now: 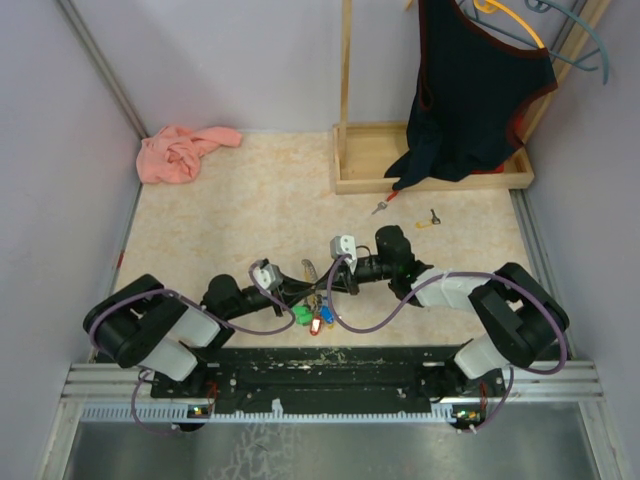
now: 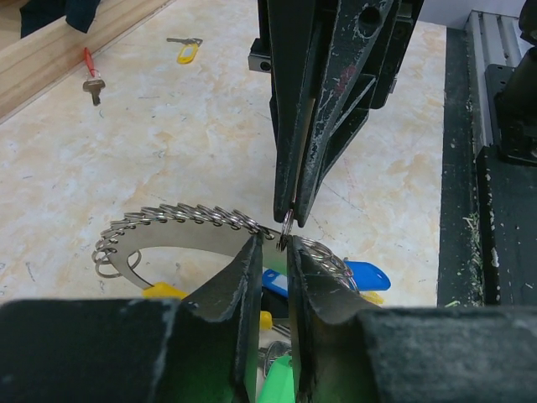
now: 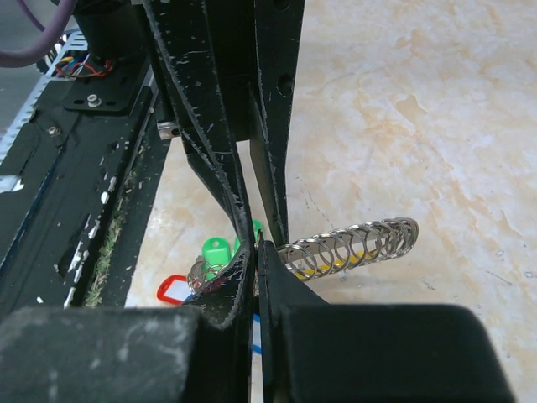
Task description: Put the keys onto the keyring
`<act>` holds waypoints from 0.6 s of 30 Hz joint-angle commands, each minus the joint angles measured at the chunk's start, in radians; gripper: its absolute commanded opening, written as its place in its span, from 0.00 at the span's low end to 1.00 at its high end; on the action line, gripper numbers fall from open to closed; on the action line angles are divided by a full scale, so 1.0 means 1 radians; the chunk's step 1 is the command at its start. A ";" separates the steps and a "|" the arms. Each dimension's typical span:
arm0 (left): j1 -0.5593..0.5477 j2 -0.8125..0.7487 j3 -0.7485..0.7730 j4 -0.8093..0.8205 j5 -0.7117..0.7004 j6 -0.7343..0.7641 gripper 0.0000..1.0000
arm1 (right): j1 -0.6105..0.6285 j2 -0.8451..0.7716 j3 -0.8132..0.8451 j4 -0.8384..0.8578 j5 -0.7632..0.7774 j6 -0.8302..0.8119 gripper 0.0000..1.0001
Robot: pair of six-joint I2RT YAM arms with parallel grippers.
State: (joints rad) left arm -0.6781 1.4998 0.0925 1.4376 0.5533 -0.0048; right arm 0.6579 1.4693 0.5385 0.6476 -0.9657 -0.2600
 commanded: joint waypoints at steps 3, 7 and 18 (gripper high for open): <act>0.003 0.020 0.024 0.064 0.029 -0.003 0.05 | -0.007 0.004 0.050 0.004 -0.064 -0.021 0.00; 0.003 0.000 0.012 0.057 0.021 0.012 0.00 | -0.007 -0.016 0.048 -0.030 -0.032 -0.026 0.00; 0.005 -0.149 0.018 -0.186 -0.019 0.166 0.00 | -0.008 -0.132 0.110 -0.346 0.259 0.000 0.20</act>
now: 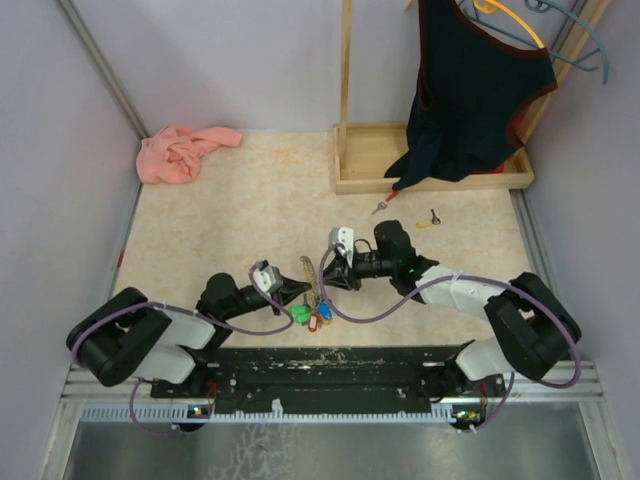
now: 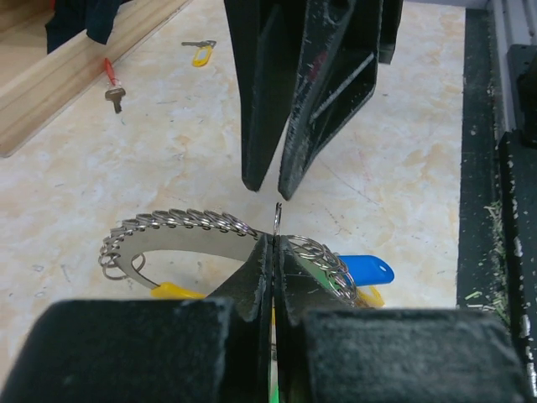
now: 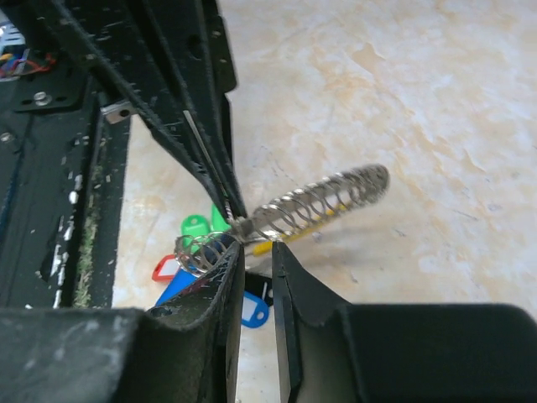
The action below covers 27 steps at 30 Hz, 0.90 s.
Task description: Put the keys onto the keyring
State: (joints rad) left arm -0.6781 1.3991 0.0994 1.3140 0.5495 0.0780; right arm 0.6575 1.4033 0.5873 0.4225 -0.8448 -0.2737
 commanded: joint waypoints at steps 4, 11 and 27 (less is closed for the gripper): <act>0.003 -0.082 0.032 -0.153 -0.025 0.155 0.00 | -0.011 -0.107 0.068 -0.166 0.254 0.100 0.26; 0.004 -0.145 0.067 -0.306 -0.041 0.253 0.00 | -0.013 -0.147 0.101 -0.307 0.414 0.196 0.42; 0.003 -0.168 0.088 -0.361 -0.097 0.200 0.00 | -0.006 -0.187 0.007 -0.093 0.445 0.223 0.55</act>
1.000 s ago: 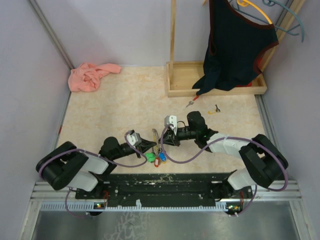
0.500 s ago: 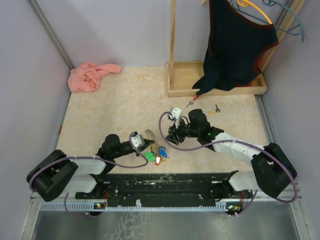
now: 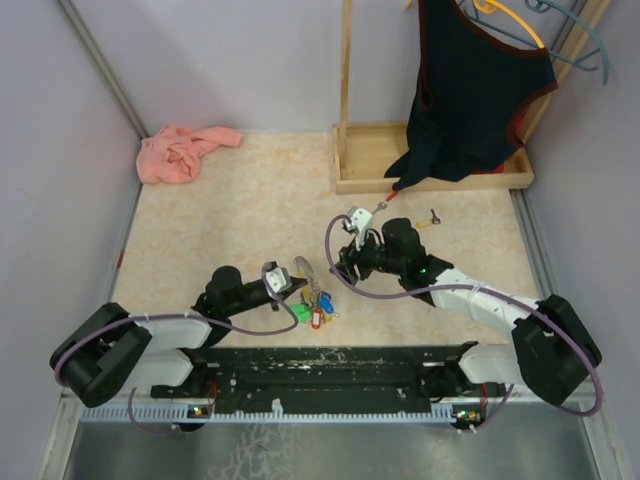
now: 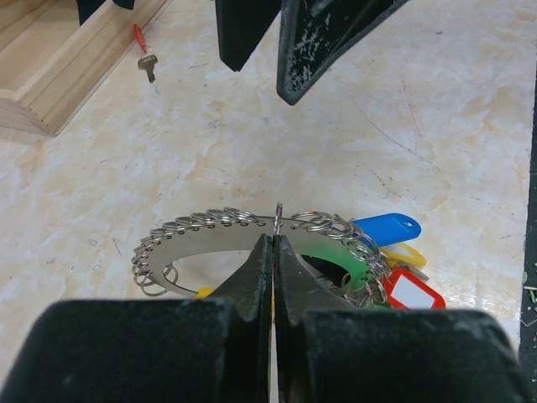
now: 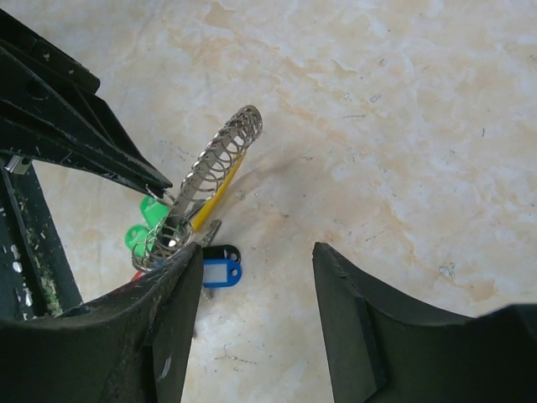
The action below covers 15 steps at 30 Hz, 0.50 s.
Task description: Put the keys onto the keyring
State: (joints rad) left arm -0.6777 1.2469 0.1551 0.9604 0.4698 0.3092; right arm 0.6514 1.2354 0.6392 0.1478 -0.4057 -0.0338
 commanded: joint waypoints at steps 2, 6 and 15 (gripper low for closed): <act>0.003 -0.017 0.035 -0.009 -0.028 -0.055 0.00 | 0.011 -0.009 -0.065 0.246 -0.005 -0.031 0.54; 0.003 -0.028 0.040 -0.012 -0.045 -0.105 0.00 | 0.082 0.022 -0.129 0.409 0.051 -0.101 0.51; 0.000 -0.017 0.058 -0.005 -0.049 -0.189 0.00 | 0.175 0.102 -0.242 0.754 0.156 -0.155 0.43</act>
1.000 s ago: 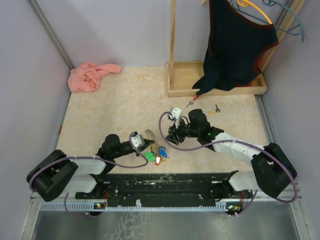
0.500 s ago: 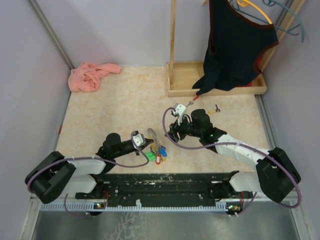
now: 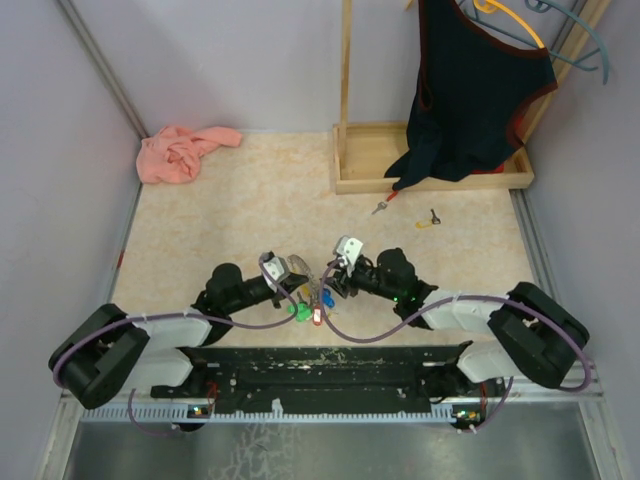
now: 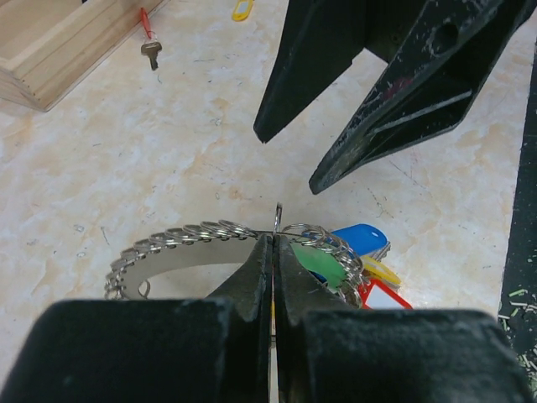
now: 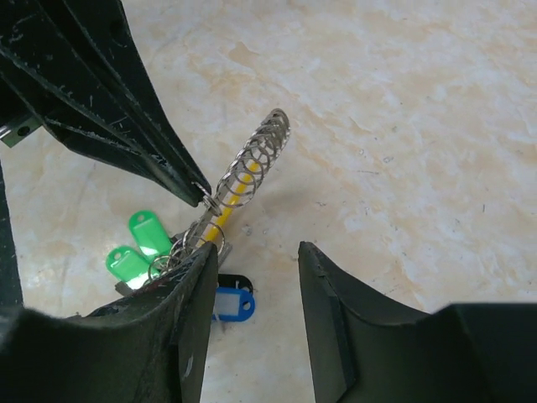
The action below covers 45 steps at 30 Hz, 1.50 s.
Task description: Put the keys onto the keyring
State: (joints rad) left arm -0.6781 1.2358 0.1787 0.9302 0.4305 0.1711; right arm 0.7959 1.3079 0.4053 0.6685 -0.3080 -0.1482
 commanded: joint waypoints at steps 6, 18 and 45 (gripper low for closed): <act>-0.003 -0.004 0.035 0.034 -0.017 -0.072 0.00 | 0.062 0.092 -0.014 0.330 0.074 -0.047 0.39; -0.007 -0.005 0.035 0.057 -0.036 -0.128 0.00 | 0.101 0.138 -0.026 0.374 0.106 -0.068 0.36; -0.015 0.005 0.026 0.116 -0.021 -0.183 0.01 | 0.135 0.223 -0.032 0.486 0.186 -0.084 0.00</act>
State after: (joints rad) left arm -0.6849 1.2457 0.1848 0.9680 0.3908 0.0078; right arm 0.9192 1.5284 0.3794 1.0744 -0.1650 -0.2260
